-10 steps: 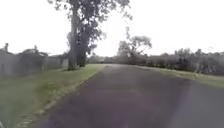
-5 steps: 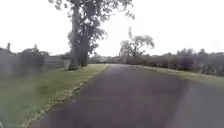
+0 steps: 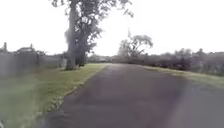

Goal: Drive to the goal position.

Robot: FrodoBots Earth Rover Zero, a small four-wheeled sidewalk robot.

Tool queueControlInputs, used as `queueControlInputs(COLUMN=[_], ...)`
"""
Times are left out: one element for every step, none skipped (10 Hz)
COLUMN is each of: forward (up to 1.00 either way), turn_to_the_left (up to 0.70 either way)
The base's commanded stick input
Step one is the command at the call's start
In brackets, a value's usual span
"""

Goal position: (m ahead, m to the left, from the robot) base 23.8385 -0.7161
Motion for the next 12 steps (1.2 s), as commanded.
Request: queueControlInputs(forward=[0.7,0.7,0.7,0.7,0.7,0.7,0.7,0.7,0.7,0.7,0.7,0.7], turn_to_the_left=[-0.35,-0.35,-0.35,-0.2,0.0,0.0,0.0,0.0,0.0,0.0,0.0,0.0])
